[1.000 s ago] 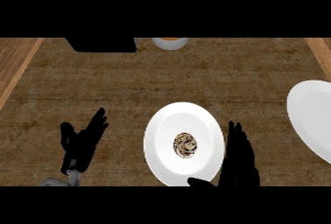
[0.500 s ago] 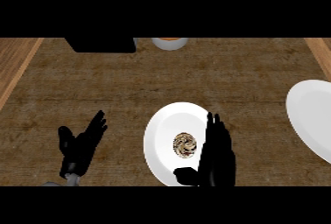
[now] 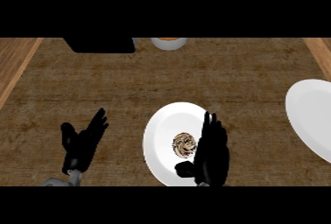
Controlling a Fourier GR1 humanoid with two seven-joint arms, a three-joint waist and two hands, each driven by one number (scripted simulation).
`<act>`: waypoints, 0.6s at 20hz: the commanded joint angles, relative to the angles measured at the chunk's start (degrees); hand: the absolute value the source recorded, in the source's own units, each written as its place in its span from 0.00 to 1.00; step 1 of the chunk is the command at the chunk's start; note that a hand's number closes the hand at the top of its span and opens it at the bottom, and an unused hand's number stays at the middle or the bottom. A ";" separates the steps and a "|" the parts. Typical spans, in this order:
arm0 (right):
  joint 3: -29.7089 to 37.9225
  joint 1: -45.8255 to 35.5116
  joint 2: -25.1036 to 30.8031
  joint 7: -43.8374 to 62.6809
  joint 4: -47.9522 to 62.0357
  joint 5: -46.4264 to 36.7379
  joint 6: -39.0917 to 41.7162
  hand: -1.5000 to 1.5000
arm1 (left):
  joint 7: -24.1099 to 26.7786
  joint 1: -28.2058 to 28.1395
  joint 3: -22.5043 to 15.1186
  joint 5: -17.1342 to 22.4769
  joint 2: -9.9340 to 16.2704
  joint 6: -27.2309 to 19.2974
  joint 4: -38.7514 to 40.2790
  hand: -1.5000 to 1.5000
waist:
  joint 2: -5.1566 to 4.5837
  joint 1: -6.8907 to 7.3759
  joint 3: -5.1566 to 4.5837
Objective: Pick the cupcake from the plate and place it in the plate
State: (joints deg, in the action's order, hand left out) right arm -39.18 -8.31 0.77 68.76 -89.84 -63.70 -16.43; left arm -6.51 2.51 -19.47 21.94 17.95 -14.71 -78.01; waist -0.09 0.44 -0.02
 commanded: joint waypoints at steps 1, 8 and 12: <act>1.32 -0.85 -0.74 10.94 1.27 1.07 -1.55 0.00 | 0.54 -0.63 0.40 -0.79 -0.59 -0.40 -0.07 0.50 | 0.09 -0.14 0.01; -2.54 -1.74 -0.73 9.81 9.51 4.15 -8.30 0.00 | 0.05 0.56 1.22 -1.20 -0.86 1.19 0.66 0.50 | -0.06 0.00 0.02; 2.97 -7.96 -0.73 7.06 15.14 10.39 -5.67 0.00 | -1.47 0.62 1.22 -1.93 -0.81 0.45 -1.10 0.50 | -0.12 0.42 0.05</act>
State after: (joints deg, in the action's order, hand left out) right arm -38.20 -12.71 0.77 67.55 -79.75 -57.21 -19.29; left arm -7.16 2.21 -18.06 21.00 17.81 -13.59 -78.80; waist -0.12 0.76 0.01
